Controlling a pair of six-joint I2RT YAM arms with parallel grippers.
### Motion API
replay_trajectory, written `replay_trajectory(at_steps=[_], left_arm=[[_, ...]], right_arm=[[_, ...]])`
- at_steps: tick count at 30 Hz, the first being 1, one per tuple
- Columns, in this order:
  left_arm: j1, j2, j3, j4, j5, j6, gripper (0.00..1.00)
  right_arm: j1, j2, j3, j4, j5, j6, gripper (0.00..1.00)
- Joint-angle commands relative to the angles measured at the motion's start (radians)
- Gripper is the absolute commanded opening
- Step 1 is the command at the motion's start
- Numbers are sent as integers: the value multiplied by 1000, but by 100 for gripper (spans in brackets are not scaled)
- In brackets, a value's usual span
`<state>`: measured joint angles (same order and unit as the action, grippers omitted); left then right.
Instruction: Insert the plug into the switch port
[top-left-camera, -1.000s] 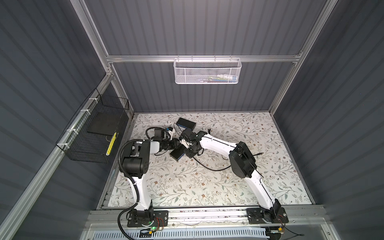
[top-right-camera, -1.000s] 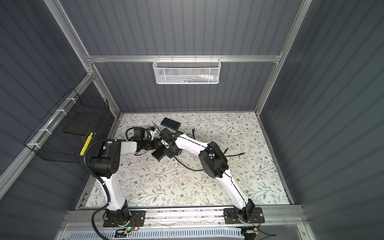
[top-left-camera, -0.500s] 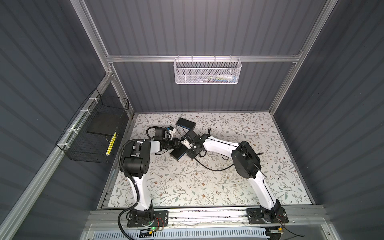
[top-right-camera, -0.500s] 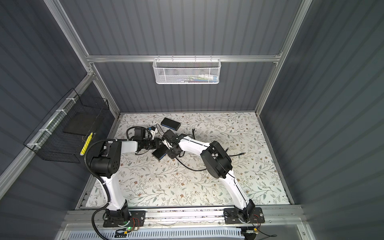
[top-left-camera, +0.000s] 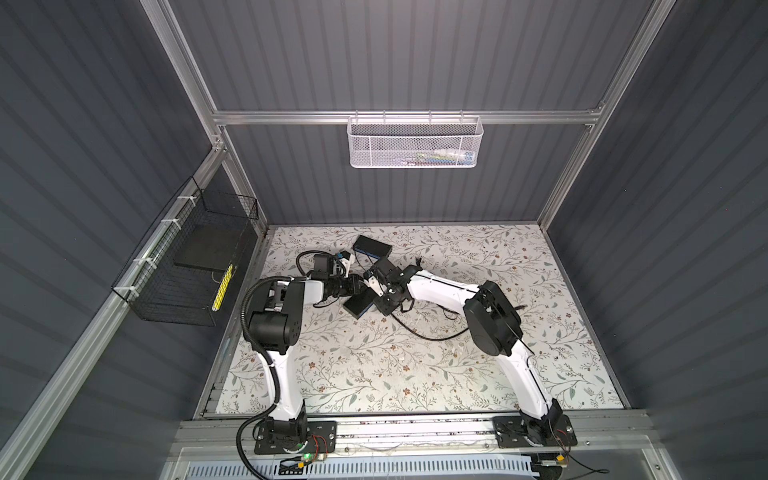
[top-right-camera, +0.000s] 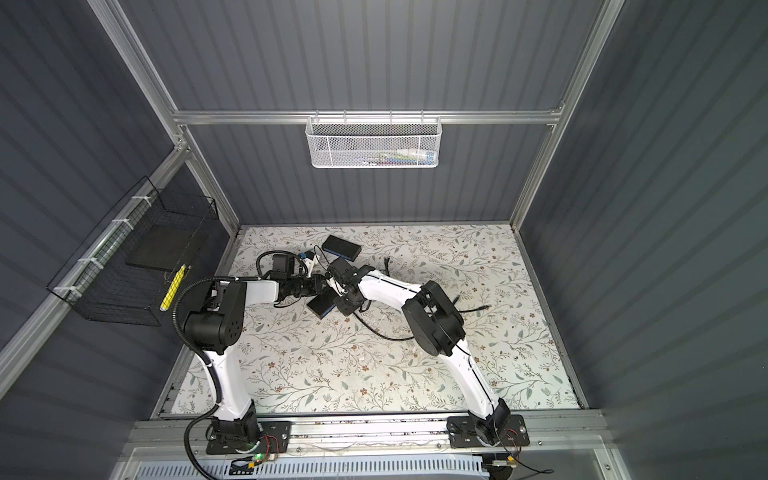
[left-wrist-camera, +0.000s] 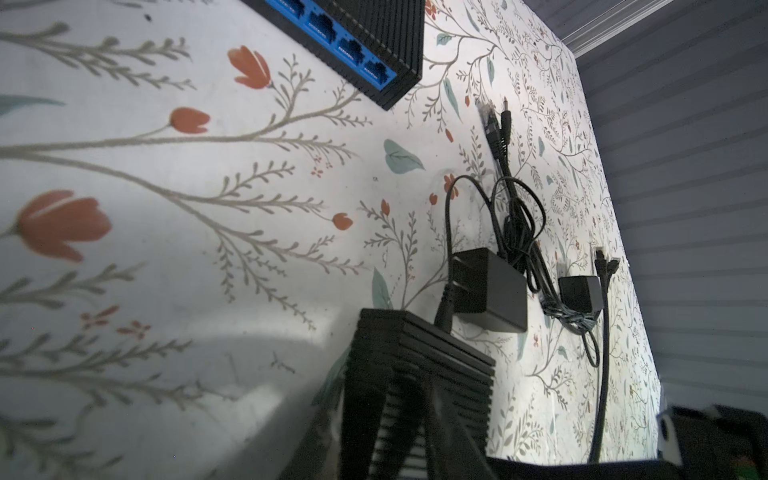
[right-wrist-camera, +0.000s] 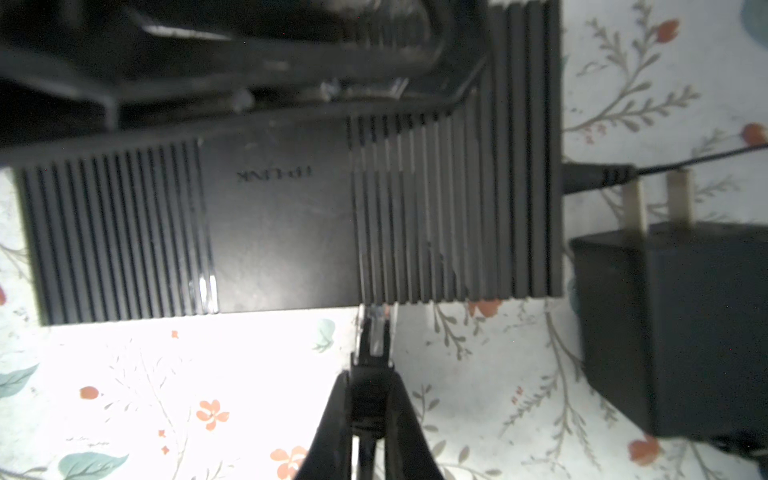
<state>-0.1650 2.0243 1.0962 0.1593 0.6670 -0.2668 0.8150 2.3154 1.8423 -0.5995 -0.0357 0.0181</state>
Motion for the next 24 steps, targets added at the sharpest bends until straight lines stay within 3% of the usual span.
replay_trajectory(at_steps=[1, 15, 24], left_arm=[[-95, 90, -58, -223, 93, -19, 32], [-128, 113, -53, -216, 128, -16, 30], [-134, 129, -48, -208, 157, -20, 30]], right_arm=[[-3, 24, 74, 250, 12, -25, 0], [-16, 30, 124, 272, 36, -131, 0], [-25, 69, 163, 283, -6, -103, 0]])
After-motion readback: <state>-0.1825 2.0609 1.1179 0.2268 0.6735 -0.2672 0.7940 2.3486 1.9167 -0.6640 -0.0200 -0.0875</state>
